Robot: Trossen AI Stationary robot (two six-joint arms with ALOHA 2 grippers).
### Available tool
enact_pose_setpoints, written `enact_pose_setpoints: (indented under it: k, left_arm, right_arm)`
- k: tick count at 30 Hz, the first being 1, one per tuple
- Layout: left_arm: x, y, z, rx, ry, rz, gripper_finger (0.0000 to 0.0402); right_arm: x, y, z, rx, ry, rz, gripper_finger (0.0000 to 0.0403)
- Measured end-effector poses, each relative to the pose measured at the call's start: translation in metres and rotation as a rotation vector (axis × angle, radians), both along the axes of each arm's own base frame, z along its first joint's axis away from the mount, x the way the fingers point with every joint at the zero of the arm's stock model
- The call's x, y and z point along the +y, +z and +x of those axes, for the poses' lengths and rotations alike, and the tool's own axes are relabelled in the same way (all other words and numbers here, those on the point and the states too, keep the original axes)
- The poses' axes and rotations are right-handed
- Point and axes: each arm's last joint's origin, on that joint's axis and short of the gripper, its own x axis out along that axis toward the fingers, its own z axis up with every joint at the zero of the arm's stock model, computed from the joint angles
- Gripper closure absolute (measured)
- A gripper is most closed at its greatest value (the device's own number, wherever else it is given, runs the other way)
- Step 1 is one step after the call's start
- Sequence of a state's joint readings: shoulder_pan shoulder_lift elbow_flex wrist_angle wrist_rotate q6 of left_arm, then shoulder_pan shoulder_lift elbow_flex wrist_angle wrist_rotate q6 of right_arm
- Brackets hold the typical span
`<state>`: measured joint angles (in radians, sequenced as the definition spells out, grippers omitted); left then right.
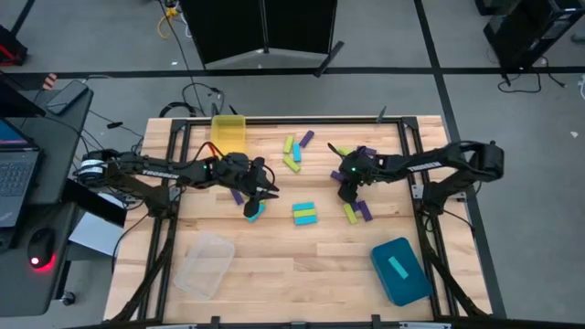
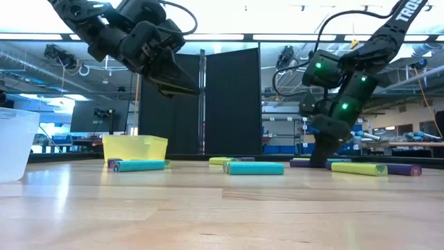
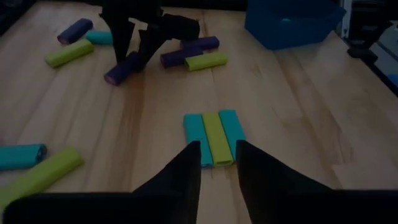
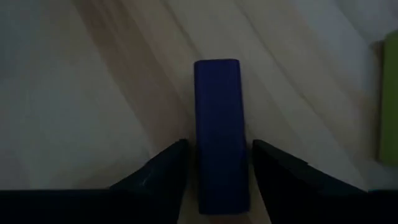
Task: Sort blocks
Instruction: Put the violet block into the yellow bin
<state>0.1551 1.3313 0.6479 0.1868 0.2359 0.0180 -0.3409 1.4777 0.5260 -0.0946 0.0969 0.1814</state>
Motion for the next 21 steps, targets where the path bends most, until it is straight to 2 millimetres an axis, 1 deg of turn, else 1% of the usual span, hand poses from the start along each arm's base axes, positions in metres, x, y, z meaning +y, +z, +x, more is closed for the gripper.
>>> enact_pose_setpoints:
  k: [5,11,14,17,21]
  left_arm:
    - [0.0,0.0,0.0,0.007,0.023,-0.043,0.028]
    - [0.0,0.001,0.001,0.005,0.088,-0.162,0.028]
    - [0.0,0.003,0.002,-0.011,0.13,-0.247,0.0281]
    - [0.001,0.005,0.003,-0.021,0.182,-0.358,0.0281]
    - [0.002,0.003,0.008,-0.025,0.26,-0.53,0.0281]
  right_arm:
    - [-0.001,-0.005,0.002,0.002,0.013,0.021,0.0282]
    - [0.004,0.004,0.0,-0.03,0.056,0.014,0.0284]
    - [0.01,0.015,0.003,-0.097,0.09,-0.008,0.0284]
    - [0.021,0.023,0.009,-0.147,0.146,-0.058,0.0284]
    - [0.037,0.032,0.019,-0.234,0.197,-0.122,0.0284]
